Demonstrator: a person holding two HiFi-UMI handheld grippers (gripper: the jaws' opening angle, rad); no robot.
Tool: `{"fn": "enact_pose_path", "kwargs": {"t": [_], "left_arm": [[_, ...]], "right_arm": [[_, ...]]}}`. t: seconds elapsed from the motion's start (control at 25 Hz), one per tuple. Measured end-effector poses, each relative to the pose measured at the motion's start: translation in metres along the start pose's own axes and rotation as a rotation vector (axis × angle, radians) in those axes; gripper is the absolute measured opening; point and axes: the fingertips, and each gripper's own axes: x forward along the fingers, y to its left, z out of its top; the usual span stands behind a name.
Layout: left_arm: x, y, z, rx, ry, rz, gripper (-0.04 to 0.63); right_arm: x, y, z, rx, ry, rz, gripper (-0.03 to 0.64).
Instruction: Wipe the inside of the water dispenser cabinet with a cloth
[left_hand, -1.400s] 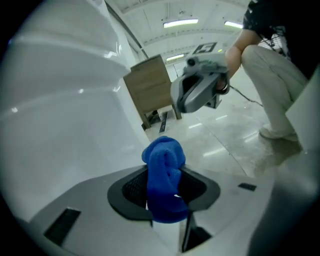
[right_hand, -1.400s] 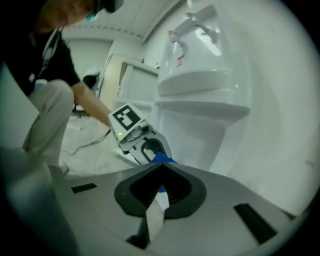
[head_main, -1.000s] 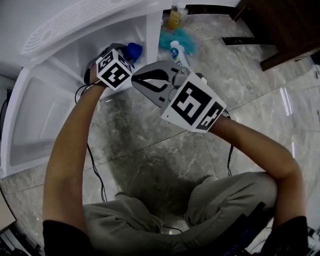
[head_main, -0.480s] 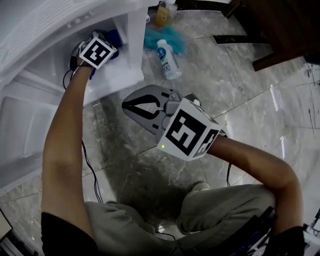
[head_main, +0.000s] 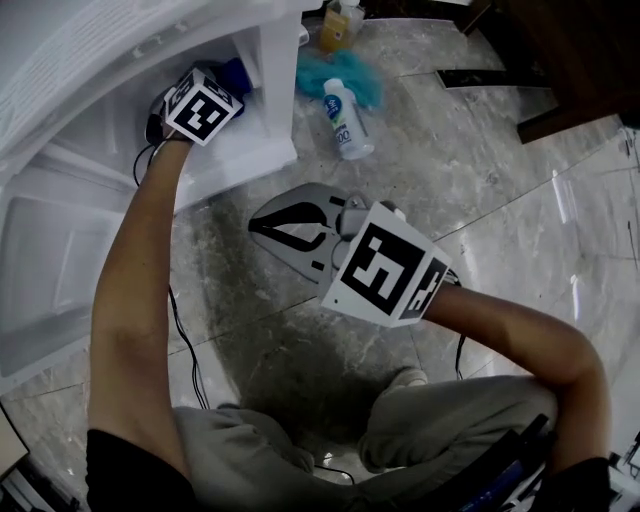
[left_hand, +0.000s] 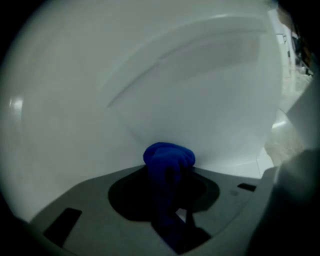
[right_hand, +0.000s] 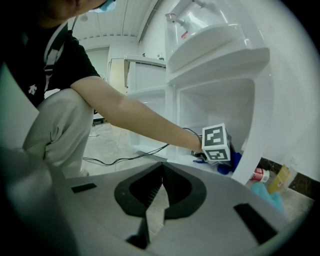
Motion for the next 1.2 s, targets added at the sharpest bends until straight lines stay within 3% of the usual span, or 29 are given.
{"fn": "enact_pose_path", "kwargs": {"t": [0.12,0.32,0.4,0.64,0.72,0.8,0.92,1.12,1.2], "left_arm": [[0.003,0.006,-0.001,-0.011,0.025,0.040,0.135],[-0.014,0.002,0.005,-0.018,-0.042,0.119,0.135],[-0.034,0.009,0.018,-0.057,-0.132,0.167,0.135],[-0.125,0.051,0.076,-0.417,-0.539,0.322,0.137],[-0.156,0.052,0.100,-0.461,-0.672,0.341,0.137],[-0.179,0.053,0.124,-0.452,-0.750,0.384,0.137],[-0.196,0.062,0.136,-0.497,-0.797,0.422,0.137],[-0.194,0.069,0.140,-0.518,-0.801,0.448,0.137],[-0.188,0.081,0.137,-0.562,-0.801,0.477,0.137]], "right_arm": [[-0.006,-0.002,-0.007,0.015,0.003,-0.011,-0.002],[-0.009,0.000,-0.009,0.023,0.016,-0.011,-0.002],[-0.010,0.005,0.001,0.029,-0.004,0.004,-0.002],[-0.016,0.006,0.025,0.021,-0.046,0.006,-0.002],[-0.016,0.008,0.030,0.017,-0.059,0.001,-0.002],[-0.017,0.009,0.033,0.015,-0.064,0.000,-0.002],[-0.017,0.013,0.039,0.025,-0.077,0.013,-0.002],[-0.022,0.017,0.037,0.045,-0.078,0.017,-0.002],[-0.024,0.015,0.033,0.053,-0.070,0.013,-0.002]]}}
